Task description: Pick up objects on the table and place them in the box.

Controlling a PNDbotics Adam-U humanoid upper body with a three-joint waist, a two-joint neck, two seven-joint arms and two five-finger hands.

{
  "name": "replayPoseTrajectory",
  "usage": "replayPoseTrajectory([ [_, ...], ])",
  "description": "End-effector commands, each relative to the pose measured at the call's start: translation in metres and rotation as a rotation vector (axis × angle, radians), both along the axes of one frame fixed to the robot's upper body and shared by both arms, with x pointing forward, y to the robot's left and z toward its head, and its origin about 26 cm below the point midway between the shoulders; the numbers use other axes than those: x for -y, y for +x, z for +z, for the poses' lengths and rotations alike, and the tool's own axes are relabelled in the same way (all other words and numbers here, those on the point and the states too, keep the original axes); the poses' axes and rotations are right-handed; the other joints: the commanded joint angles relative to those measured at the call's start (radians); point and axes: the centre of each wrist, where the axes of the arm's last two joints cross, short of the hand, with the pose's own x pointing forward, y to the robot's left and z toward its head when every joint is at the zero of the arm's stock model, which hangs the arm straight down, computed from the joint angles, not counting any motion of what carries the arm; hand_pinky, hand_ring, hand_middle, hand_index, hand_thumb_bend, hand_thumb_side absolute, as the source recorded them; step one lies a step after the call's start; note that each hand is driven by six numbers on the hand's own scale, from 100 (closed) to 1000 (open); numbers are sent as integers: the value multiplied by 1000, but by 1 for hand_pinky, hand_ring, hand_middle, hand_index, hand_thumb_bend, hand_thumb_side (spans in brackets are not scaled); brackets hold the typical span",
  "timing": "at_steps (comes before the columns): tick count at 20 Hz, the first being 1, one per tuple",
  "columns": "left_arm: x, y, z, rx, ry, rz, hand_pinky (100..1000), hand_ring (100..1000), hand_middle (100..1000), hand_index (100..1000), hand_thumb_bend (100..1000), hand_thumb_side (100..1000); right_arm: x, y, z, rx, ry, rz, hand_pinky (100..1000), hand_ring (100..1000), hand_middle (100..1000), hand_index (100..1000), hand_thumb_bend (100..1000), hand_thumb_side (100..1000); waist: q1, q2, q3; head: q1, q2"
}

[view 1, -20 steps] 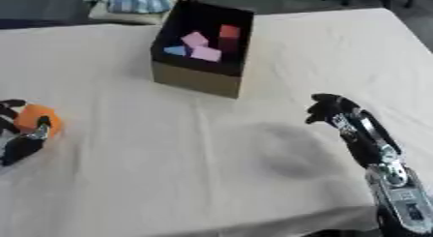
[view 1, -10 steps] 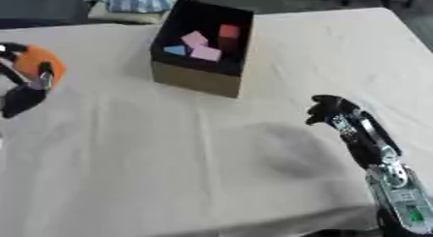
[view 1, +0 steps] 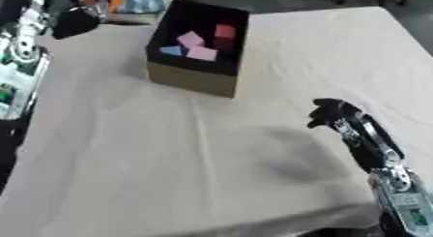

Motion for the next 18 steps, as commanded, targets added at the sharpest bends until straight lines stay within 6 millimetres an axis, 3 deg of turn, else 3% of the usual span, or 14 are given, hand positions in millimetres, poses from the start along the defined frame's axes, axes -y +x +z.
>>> replayPoseTrajectory([
  [1, 21, 13, -4, -19, 68, -12, 750, 514, 479, 787, 100, 195, -1, 3, 6, 19, -3, 15, 697, 590, 601, 800, 100, 729, -6, -14, -5, 10, 5],
  [2, 28, 17, -10, -34, 90, -14, 759, 541, 509, 805, 100, 231, -1, 3, 6, 18, -3, 17, 697, 590, 601, 800, 100, 729, -6, -14, -8, 13, 5],
  [3, 34, 21, -16, -49, 110, -16, 783, 599, 568, 835, 123, 322, -2, 3, 6, 17, -3, 19, 697, 590, 601, 799, 100, 729, -5, -14, -10, 16, 5],
  [6, 50, 26, -32, -53, 145, -8, 877, 752, 750, 913, 495, 683, -4, 3, 6, 18, -1, 27, 697, 591, 601, 799, 100, 728, -6, -14, -16, 23, 3],
  [9, 52, 26, -39, -23, 144, -5, 919, 794, 806, 940, 575, 801, -4, 3, 6, 18, 0, 28, 697, 591, 601, 799, 100, 729, -7, -14, -17, 25, 3],
  [12, 41, 20, -35, 8, 82, -24, 949, 812, 824, 953, 555, 853, -2, 3, 6, 17, 0, 20, 697, 590, 600, 799, 100, 729, -5, -13, -11, 19, 2],
  [14, 33, 13, -27, 31, 18, -41, 954, 808, 815, 952, 528, 837, -2, 3, 6, 19, 0, 19, 697, 591, 600, 799, 100, 728, -5, -12, -6, 14, 1],
  [16, 17, -2, -13, 92, -102, -70, 912, 750, 731, 910, 311, 753, -2, 3, 7, 21, 0, 17, 697, 591, 600, 799, 100, 725, -6, -12, 2, 9, 1],
  [18, -4, -22, 1, 162, -240, -107, 886, 708, 671, 885, 194, 691, -1, 4, 8, 25, 0, 12, 697, 591, 600, 799, 100, 723, -7, -12, 9, 4, 0],
])
